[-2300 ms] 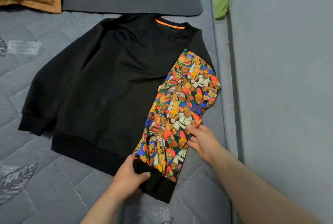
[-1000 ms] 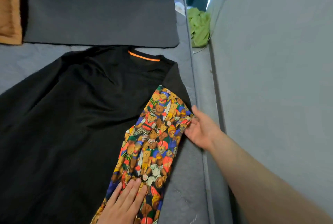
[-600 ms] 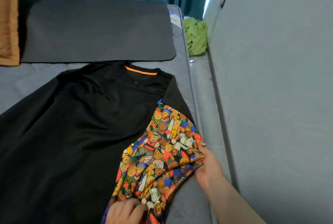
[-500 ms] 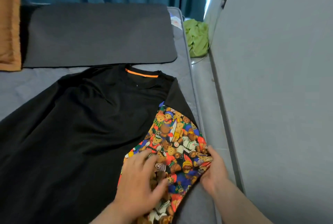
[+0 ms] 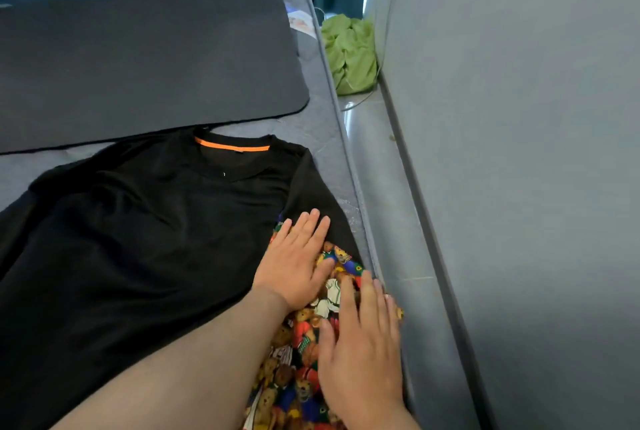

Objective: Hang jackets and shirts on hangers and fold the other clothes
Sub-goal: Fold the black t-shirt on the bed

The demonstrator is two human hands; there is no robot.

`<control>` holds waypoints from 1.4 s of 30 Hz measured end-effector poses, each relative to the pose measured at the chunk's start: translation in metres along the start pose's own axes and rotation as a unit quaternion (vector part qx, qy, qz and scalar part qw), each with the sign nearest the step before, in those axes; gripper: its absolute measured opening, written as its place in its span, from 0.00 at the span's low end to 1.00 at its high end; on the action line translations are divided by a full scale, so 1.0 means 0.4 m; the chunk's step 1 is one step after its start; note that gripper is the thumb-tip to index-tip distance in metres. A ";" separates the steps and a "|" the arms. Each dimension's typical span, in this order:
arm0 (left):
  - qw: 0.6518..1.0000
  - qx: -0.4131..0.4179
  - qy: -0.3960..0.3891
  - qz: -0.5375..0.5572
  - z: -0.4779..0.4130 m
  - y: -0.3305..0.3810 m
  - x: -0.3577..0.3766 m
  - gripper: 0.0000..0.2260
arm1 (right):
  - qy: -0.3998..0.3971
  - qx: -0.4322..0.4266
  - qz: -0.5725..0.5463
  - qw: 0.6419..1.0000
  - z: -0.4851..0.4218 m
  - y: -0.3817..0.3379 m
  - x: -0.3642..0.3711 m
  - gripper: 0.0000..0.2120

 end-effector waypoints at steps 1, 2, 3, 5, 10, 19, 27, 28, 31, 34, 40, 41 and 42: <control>1.000 -0.004 0.010 0.026 0.000 -0.006 -0.001 0.30 | -0.035 0.019 -0.009 0.999 0.005 0.003 0.028 0.31; 0.999 -0.013 0.015 0.048 0.003 -0.010 -0.002 0.29 | -0.066 0.038 -0.003 0.997 0.009 0.009 0.043 0.33; 0.998 -0.018 0.022 0.061 0.005 -0.013 -0.002 0.28 | -0.069 0.039 0.011 0.997 0.012 0.017 0.060 0.34; 0.997 -0.015 0.031 0.071 0.006 -0.015 0.003 0.27 | -0.068 0.033 0.032 0.997 0.011 0.026 0.081 0.37; 0.993 0.024 0.048 0.107 0.012 -0.013 -0.003 0.26 | -0.084 0.040 0.048 0.995 0.009 0.030 0.102 0.38; 0.993 0.105 -0.018 0.041 0.224 -0.052 -0.018 0.28 | -0.071 0.037 0.042 0.996 0.016 0.033 0.123 0.37; 0.989 0.112 -0.090 0.032 0.427 -0.122 -0.005 0.29 | -0.059 0.042 0.036 0.997 0.021 0.036 0.127 0.36; 0.990 0.106 -0.088 0.037 0.433 -0.124 -0.006 0.30 | -0.056 0.041 0.035 0.997 0.020 0.035 0.126 0.36; 0.990 0.092 -0.096 0.035 0.437 -0.115 0.001 0.38 | -0.052 0.038 0.033 0.997 0.018 0.033 0.127 0.36; 0.991 0.084 -0.104 0.016 0.437 -0.111 0.019 0.43 | -0.046 0.036 0.035 0.998 0.020 0.032 0.124 0.35; 0.992 0.079 -0.086 0.057 0.432 -0.110 0.014 0.44 | -0.036 0.033 0.050 0.998 0.024 0.018 0.099 0.34; 0.992 0.084 -0.070 0.068 0.436 -0.112 0.011 0.43 | -0.030 0.030 0.056 0.997 0.023 0.013 0.092 0.34; 0.992 0.081 -0.050 0.084 0.438 -0.114 0.003 0.41 | -0.025 0.028 0.065 0.997 0.024 0.008 0.088 0.34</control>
Point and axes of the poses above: each hand's wrist, its own z-axis away from the middle knuckle, its own x-axis out of the palm, y = z × x, the point moved 4 cm from there along -z, towards the middle knuckle, and after that the axes turned 3 degrees about -z, right-handed, at the moved point
